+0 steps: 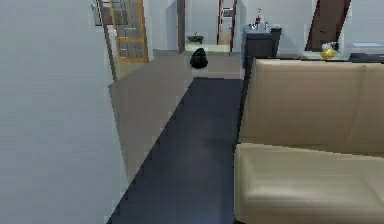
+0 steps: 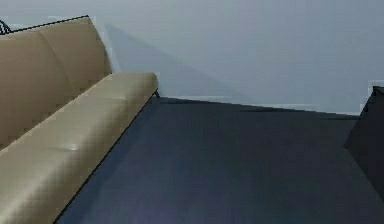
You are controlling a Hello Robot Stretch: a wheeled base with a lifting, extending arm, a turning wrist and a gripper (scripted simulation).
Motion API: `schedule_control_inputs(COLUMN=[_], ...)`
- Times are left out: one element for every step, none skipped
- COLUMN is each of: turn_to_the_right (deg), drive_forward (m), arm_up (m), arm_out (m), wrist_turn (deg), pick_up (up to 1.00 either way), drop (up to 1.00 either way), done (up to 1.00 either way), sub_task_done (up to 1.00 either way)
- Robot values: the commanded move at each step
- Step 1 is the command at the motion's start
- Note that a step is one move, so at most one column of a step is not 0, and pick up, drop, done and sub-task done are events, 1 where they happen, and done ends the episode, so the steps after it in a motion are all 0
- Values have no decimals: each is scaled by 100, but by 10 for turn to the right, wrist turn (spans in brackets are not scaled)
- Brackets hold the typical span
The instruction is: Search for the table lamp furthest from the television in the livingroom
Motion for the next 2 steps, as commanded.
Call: schedule_control_inputs(turn_to_the_right=[0,30], drive_forward=[80,0], arm_up=[0,0], arm_out=[0,0], wrist_turn=[0,0], pick_up=[0,0], drop=[0,0], done=[0,0], sub_task_done=[0,0])
